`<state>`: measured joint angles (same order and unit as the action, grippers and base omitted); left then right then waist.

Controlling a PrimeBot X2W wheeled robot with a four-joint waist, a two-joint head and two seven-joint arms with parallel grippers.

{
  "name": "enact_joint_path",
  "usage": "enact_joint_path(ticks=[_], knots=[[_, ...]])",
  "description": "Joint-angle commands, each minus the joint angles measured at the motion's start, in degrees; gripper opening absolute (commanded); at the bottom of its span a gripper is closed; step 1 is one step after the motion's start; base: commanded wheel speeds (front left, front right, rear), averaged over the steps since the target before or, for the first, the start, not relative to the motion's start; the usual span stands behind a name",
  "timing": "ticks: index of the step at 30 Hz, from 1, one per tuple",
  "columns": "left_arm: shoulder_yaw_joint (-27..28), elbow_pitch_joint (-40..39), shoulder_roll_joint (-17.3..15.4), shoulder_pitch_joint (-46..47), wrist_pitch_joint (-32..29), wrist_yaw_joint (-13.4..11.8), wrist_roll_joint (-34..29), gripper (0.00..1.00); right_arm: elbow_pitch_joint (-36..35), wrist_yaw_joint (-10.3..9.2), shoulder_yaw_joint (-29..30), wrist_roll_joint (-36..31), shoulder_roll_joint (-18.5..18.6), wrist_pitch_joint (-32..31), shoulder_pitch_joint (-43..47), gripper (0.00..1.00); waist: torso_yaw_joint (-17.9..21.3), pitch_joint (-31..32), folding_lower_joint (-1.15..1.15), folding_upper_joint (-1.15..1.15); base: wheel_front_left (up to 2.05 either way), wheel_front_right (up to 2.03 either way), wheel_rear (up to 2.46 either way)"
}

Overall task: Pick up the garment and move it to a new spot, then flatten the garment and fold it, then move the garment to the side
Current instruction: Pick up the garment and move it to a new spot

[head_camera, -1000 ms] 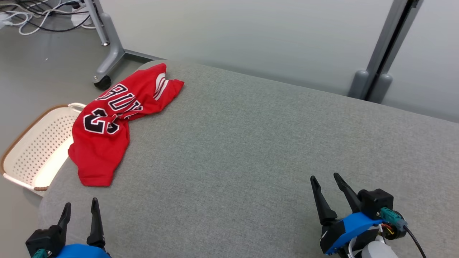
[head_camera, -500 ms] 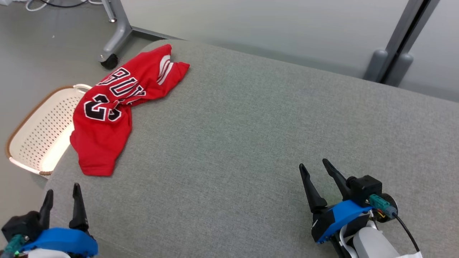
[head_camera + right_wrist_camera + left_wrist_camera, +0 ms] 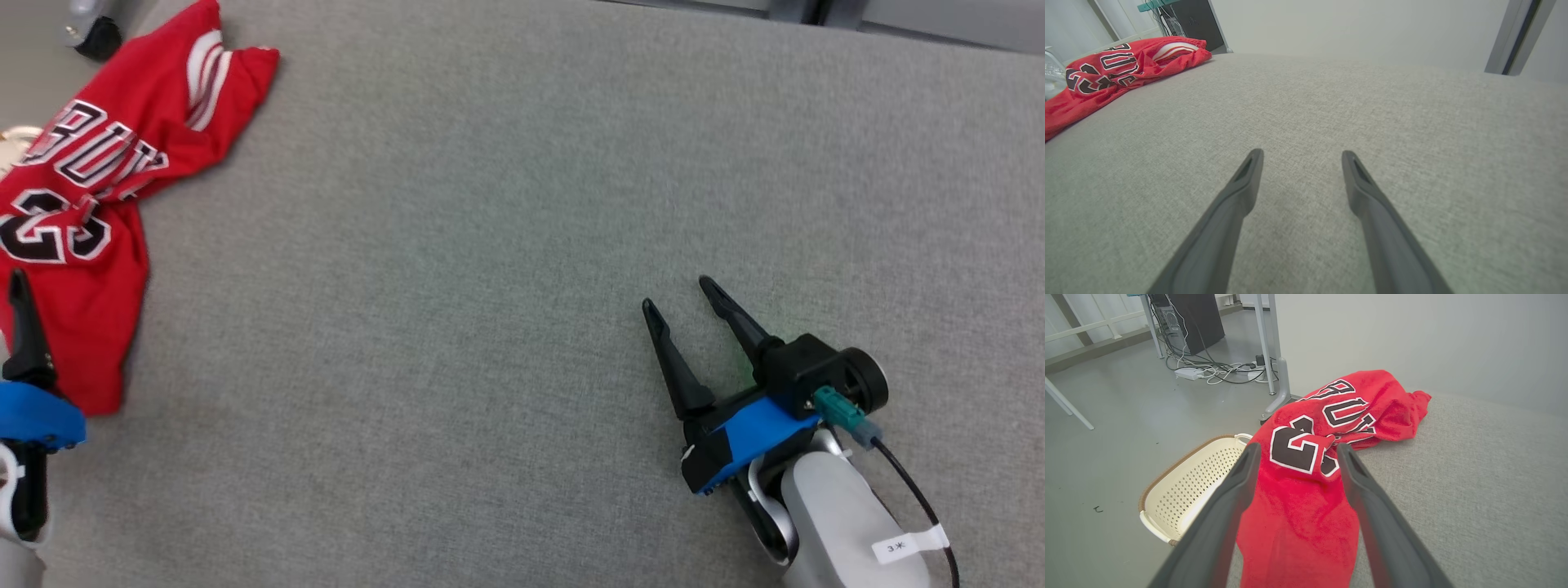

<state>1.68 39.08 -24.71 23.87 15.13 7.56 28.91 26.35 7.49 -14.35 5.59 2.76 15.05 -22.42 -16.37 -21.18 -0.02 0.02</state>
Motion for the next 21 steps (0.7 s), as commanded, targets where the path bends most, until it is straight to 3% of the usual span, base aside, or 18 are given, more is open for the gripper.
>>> enact_joint_path(ticks=[1,7,18,20,21], knots=[[-0.4,1.0,-1.3,1.8,0.0,-0.2,0.9,1.00,-1.0,0.00,-0.3,-0.8,0.3,0.2,-1.1,1.00,0.7,-1.6,0.02,-0.02,0.00,0.00,0.00],[-2.4,5.0,-5.8,6.0,0.0,-0.2,4.1,1.00,-4.6,-0.02,-1.0,-2.0,0.5,0.1,-1.5,1.00,4.1,-6.1,0.02,-0.02,0.00,0.00,0.00],[-8.7,17.0,-10.0,11.4,0.0,-0.1,9.5,1.00,-8.3,-0.06,0.1,-3.7,0.8,0.0,0.2,1.00,8.3,-10.1,0.02,-0.02,0.00,0.00,0.00],[-10.8,19.4,-10.6,12.4,0.0,-0.1,11.2,0.37,-8.9,-0.06,0.1,-3.6,0.8,-0.1,0.6,1.00,8.8,-10.5,0.02,-0.02,0.00,0.00,0.00],[-11.9,20.2,-10.9,12.7,0.0,-0.1,11.9,0.20,-9.1,-0.06,0.2,-3.6,0.8,-0.1,0.8,1.00,8.9,-10.6,0.02,-0.02,0.00,0.00,0.00]])
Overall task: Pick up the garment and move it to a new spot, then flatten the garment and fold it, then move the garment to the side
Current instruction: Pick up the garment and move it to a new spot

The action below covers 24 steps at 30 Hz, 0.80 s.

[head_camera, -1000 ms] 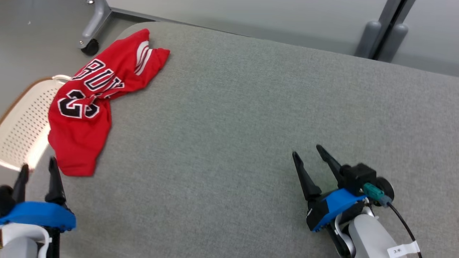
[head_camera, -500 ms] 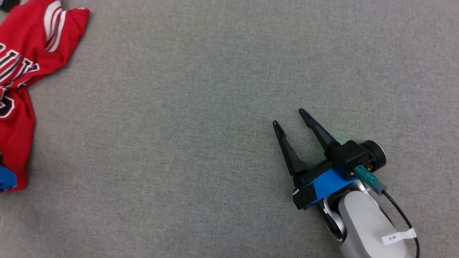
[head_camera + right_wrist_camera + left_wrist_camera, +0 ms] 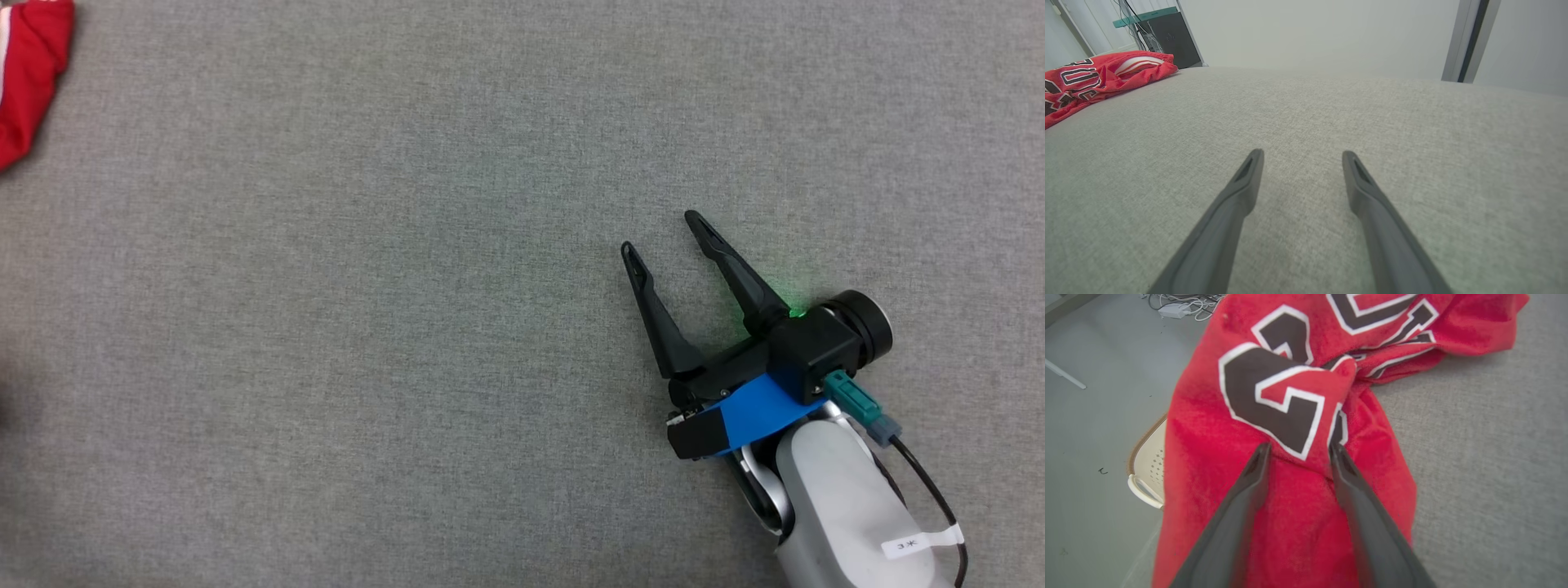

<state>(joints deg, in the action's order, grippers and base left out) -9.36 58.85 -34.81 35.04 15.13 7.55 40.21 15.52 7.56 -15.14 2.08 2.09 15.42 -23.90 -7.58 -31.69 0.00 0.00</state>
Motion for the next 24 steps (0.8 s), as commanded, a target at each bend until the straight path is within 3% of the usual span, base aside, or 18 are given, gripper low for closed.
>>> enact_joint_path(ticks=[1,5,12,19,24], knots=[[-2.1,1.2,-0.9,1.8,0.0,-0.1,1.4,0.00,1.6,-0.14,1.2,0.0,1.5,-0.5,2.5,1.00,0.2,-0.1,0.00,0.00,0.00,0.00,0.00],[-4.9,0.7,-2.3,3.0,0.0,-0.1,4.1,0.00,1.3,-0.14,1.8,0.4,1.4,-0.5,2.9,1.00,0.3,0.2,0.00,0.00,0.00,0.00,0.00],[-0.7,-9.5,-4.3,2.4,0.1,-0.1,0.9,0.00,1.8,-0.08,2.0,2.0,1.1,-0.3,3.0,1.00,0.2,3.9,0.00,0.00,0.00,0.00,0.00],[5.1,-24.5,-1.8,-0.6,0.1,-0.1,-5.9,0.00,2.5,-0.07,1.6,5.1,1.0,-0.3,4.1,1.00,2.0,9.9,0.00,0.00,0.00,0.00,0.00],[3.8,-34.1,0.7,-3.2,0.1,-0.1,-9.1,0.00,2.5,-0.07,1.0,7.0,1.0,-0.2,5.8,1.00,5.7,13.3,0.00,0.00,0.00,0.00,0.00]])
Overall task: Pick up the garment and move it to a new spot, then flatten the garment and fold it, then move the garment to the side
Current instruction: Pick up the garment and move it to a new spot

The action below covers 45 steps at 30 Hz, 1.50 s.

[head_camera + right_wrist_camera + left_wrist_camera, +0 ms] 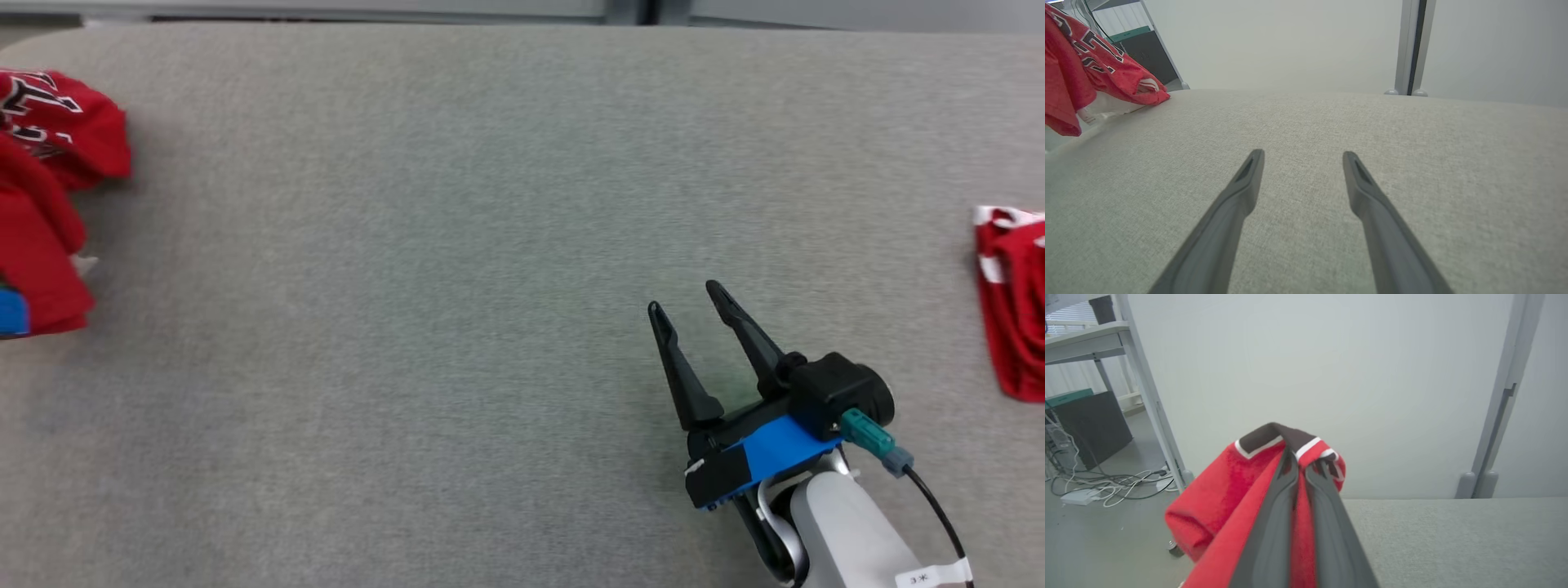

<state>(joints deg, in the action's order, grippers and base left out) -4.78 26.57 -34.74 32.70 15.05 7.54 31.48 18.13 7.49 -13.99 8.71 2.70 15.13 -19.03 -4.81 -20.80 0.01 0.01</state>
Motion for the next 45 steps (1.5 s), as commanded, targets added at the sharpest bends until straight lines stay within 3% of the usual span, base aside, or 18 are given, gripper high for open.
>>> enact_joint_path(ticks=[1,10,17,22,25,26,28,29,39,45], knots=[[-1.6,-3.6,1.1,-1.2,0.2,-0.1,-1.1,0.00,-0.2,0.00,-0.1,0.7,0.4,0.0,1.3,1.00,3.8,2.9,-0.01,-0.01,0.00,0.00,0.00],[-10.0,-15.4,5.8,-3.2,0.2,-0.1,-2.9,0.00,-2.1,0.00,-1.4,3.0,0.3,0.0,4.8,1.00,14.4,5.3,-0.01,-0.01,0.00,0.00,0.00],[-16.3,-21.0,9.7,-2.6,0.1,-0.1,-2.3,0.00,-3.6,0.00,-1.7,3.5,0.3,0.0,7.1,1.00,19.7,5.5,-0.01,-0.01,0.00,0.00,0.00],[-21.2,-23.0,12.1,-4.5,0.1,-0.1,-2.6,0.00,-4.9,0.00,-2.1,4.1,0.3,0.0,8.2,1.00,22.1,5.4,-0.01,-0.01,0.00,0.00,0.00],[-20.9,-21.8,12.8,-5.8,0.1,-0.1,-3.0,0.00,-5.4,0.01,-2.0,4.4,0.3,0.0,9.0,1.00,22.0,5.1,-0.01,-0.01,0.00,0.00,0.00],[-20.5,-21.4,13.1,-6.4,0.1,-0.1,-3.1,0.07,-5.5,0.00,-1.8,4.4,0.3,0.0,9.0,1.00,21.8,5.0,-0.01,-0.01,0.00,0.00,0.00],[-20.1,-20.2,13.0,-7.6,0.1,-0.1,-4.0,0.91,-5.6,0.01,-1.7,4.4,0.3,0.0,8.8,1.00,21.0,4.8,-0.01,-0.01,0.00,0.00,0.00],[-19.4,-19.6,13.0,-8.1,0.1,-0.1,-4.2,1.00,-5.5,0.00,-1.8,4.4,0.3,0.0,8.7,1.00,20.6,4.8,-0.01,-0.01,0.00,0.00,0.00],[-8.4,-10.0,15.3,-16.3,0.1,-0.1,-5.9,1.00,-2.7,0.00,-0.7,3.4,0.3,0.0,7.1,1.00,14.6,7.2,-0.01,-0.01,0.00,0.00,0.00],[-0.1,-6.6,18.5,-21.4,0.1,-0.1,-8.2,1.00,-0.3,0.00,0.1,2.9,0.3,0.0,6.4,1.00,12.1,10.1,-0.01,-0.01,0.00,0.00,0.00]])
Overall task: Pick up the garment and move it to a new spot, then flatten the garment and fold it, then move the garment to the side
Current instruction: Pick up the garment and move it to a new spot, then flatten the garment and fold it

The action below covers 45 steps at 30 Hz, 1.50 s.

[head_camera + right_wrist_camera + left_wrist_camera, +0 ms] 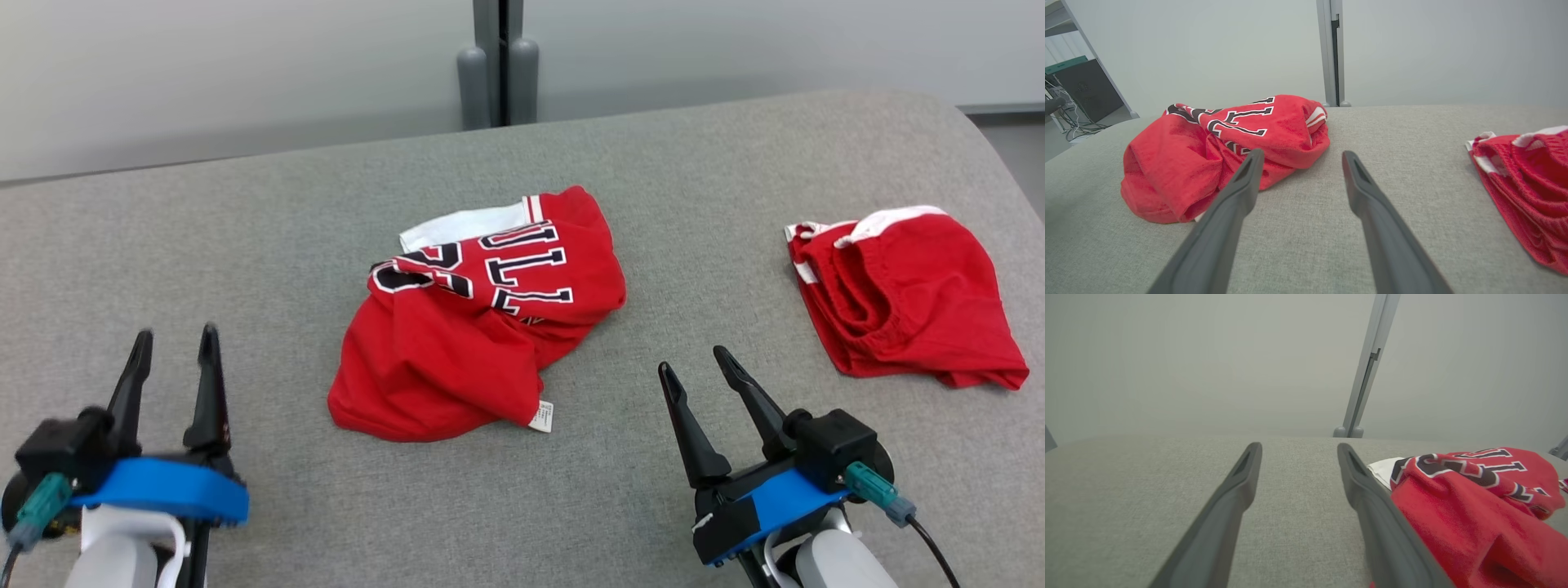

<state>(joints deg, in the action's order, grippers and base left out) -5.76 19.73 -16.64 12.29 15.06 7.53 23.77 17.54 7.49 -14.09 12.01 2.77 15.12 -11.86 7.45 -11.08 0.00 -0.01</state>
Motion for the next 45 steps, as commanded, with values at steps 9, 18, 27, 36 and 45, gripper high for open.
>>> enact_joint_path(ticks=[9,18,27,36,45], knots=[[10.4,2.6,6.0,-8.9,0.1,-0.1,-4.8,1.00,4.0,0.00,1.3,0.0,0.2,0.0,1.6,1.00,-2.2,5.5,0.00,0.01,0.00,0.00,0.00],[14.1,3.5,9.5,-14.9,0.1,-0.1,-8.4,1.00,6.5,0.00,2.0,0.1,0.2,0.0,3.8,1.00,-2.2,9.3,0.00,0.01,0.00,0.00,0.00],[11.9,2.7,9.6,-13.8,0.1,-0.1,-8.4,1.00,7.5,0.00,0.9,0.0,0.2,0.0,3.6,1.00,-4.7,7.3,0.00,0.01,0.00,0.00,0.00],[7.2,2.6,7.0,-12.1,0.1,-0.1,-5.4,1.00,11.7,0.00,-5.9,1.0,0.2,0.0,0.6,1.00,-11.3,3.9,0.00,0.01,0.00,0.00,0.00],[5.9,3.2,4.9,-10.8,0.1,-0.1,-3.6,1.00,15.2,0.00,-5.9,2.0,0.3,0.0,-3.3,1.00,-16.7,2.2,0.00,0.01,0.00,0.00,0.00]])
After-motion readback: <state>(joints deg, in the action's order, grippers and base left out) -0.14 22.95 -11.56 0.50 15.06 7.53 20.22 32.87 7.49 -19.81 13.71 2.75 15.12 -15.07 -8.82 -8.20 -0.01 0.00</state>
